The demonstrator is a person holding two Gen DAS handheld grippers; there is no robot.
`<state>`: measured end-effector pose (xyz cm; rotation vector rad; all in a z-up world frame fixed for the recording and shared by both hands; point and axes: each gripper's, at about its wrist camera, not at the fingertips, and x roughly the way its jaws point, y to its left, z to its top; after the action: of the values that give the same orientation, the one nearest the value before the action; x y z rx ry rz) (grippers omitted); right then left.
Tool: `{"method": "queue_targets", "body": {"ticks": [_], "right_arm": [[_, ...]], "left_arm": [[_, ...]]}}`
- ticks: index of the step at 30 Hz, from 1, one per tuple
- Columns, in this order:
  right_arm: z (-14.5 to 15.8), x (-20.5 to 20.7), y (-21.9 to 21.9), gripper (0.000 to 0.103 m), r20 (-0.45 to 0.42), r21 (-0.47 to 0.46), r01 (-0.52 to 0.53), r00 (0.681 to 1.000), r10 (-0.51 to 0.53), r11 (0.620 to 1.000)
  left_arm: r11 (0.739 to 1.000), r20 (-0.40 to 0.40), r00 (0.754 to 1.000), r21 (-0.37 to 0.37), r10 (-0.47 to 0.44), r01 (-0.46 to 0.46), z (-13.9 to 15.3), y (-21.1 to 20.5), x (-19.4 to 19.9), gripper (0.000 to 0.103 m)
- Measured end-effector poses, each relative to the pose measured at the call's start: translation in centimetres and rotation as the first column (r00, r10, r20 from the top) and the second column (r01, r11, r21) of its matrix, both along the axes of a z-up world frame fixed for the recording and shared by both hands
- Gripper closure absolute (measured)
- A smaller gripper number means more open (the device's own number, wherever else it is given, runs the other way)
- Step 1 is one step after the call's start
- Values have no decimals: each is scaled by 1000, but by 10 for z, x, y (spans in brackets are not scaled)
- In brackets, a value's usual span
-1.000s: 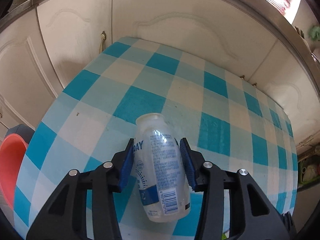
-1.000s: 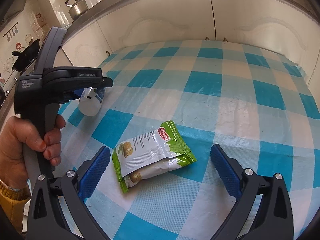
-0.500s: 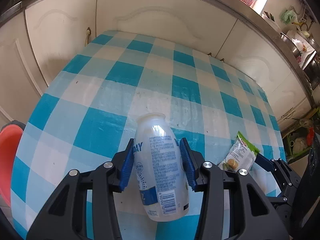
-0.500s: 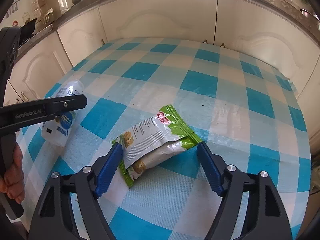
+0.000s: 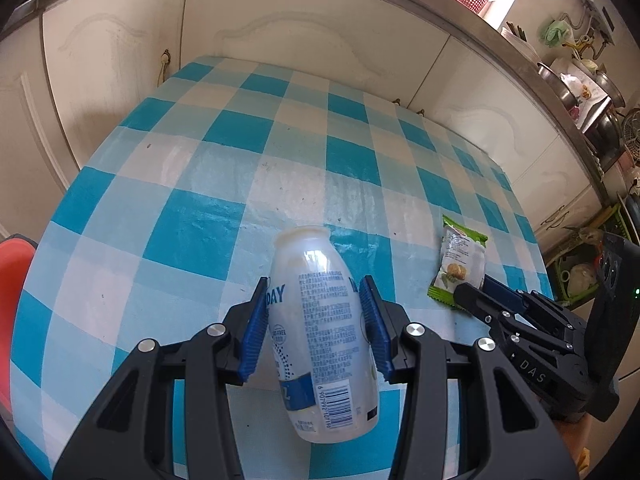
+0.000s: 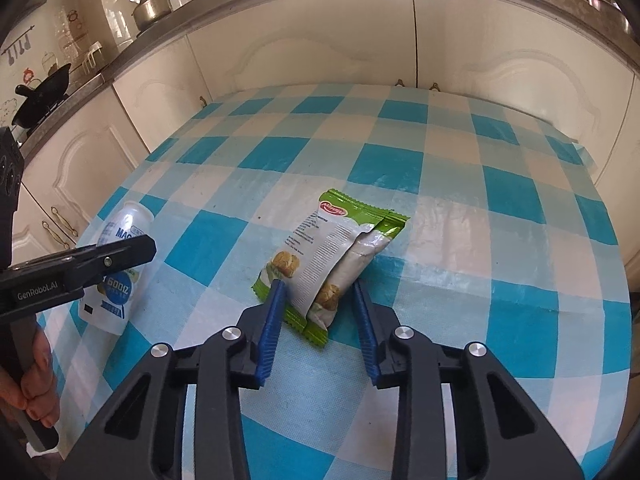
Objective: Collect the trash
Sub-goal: 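Grasp the green-and-white snack packet with the right gripper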
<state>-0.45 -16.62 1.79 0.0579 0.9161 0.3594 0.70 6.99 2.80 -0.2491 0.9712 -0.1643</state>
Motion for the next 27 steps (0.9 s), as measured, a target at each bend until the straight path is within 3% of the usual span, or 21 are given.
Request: {"method": "queue_targets", "body": {"ticks": [3, 5, 7, 9, 13, 17, 21, 24, 27], "right_arm": [[0, 0, -6, 67, -9, 33, 10, 1000, -9, 999], [0, -1, -9, 60, -11, 40, 20, 1000, -20, 999], [0, -1, -10, 41, -8, 34, 32, 999, -31, 999], [0, -1, -8, 29, -7, -4, 63, 998, -63, 998], [3, 4, -3, 25, -17, -3, 101, 995, -101, 995], [2, 15, 8, 25, -24, -19, 137, 990, -138, 990], [-2, 27, 23, 27, -16, -102, 147, 989, -150, 984], [-3, 30, 31, 40, 8, -172, 161, 987, -162, 972], [-4, 29, 31, 53, 24, -177, 158, 987, -157, 971]], "left_arm": [[1000, -1, 1000, -9, -5, 5, -1, 3, -2, 57], [1000, -1, 1000, -19, -12, 12, -2, 4, -4, 57], [999, 0, 1000, -27, -20, 20, -3, 5, -6, 57], [999, 6, 1000, -36, -29, 29, -2, 5, -8, 57], [998, 22, 999, -41, -48, 49, -1, 8, -12, 57], [996, 32, 997, -54, -63, 65, 1, 11, -16, 57], [995, 42, 997, -70, -70, 73, 2, 16, -19, 57], [993, 46, 996, -85, -74, 78, 2, 21, -21, 57], [992, 56, 996, -94, -76, 81, 3, 26, -24, 57]]}}
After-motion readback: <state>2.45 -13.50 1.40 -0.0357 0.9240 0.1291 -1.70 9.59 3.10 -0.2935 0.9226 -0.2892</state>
